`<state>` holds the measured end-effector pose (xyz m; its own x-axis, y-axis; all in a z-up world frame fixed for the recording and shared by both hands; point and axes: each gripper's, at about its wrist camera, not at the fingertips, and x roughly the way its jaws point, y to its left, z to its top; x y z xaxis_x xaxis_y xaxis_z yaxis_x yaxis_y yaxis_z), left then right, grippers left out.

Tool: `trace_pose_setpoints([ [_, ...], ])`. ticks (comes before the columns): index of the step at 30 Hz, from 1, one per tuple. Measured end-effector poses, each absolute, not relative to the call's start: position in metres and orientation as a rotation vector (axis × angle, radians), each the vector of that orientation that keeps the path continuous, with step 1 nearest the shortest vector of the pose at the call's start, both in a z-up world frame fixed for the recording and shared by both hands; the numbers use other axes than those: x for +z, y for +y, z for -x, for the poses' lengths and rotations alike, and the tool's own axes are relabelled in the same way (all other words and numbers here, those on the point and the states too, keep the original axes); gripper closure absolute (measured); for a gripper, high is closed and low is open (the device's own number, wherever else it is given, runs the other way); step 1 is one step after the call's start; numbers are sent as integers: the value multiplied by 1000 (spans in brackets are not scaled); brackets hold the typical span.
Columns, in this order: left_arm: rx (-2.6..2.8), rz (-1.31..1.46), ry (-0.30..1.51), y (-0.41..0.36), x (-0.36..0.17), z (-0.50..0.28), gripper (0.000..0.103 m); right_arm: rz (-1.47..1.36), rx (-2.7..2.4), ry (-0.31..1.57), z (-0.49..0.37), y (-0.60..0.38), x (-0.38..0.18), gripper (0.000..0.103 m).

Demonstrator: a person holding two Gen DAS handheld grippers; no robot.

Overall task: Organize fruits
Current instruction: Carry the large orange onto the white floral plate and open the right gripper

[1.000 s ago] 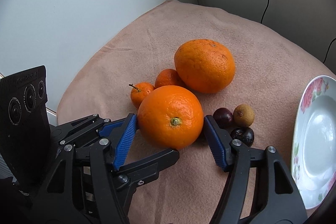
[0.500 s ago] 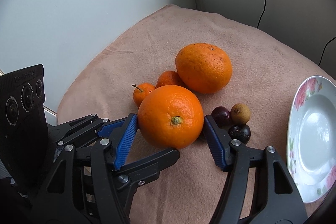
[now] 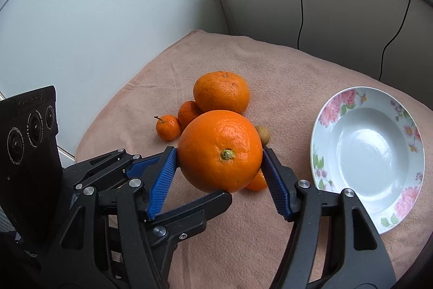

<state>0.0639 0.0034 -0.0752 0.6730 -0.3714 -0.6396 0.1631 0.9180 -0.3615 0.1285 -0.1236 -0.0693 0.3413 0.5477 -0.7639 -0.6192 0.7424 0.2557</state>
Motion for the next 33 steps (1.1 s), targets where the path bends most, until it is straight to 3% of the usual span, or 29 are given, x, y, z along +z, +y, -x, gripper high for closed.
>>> trace_pose_setpoints([
  [17, -445, 184, 793, -79, -69, -85, 43, -45, 605, 932, -137, -220, -68, 36],
  [33, -455, 147, 802, -97, -70, -95, 43, -89, 573, 950, -142, -238, -71, 36],
])
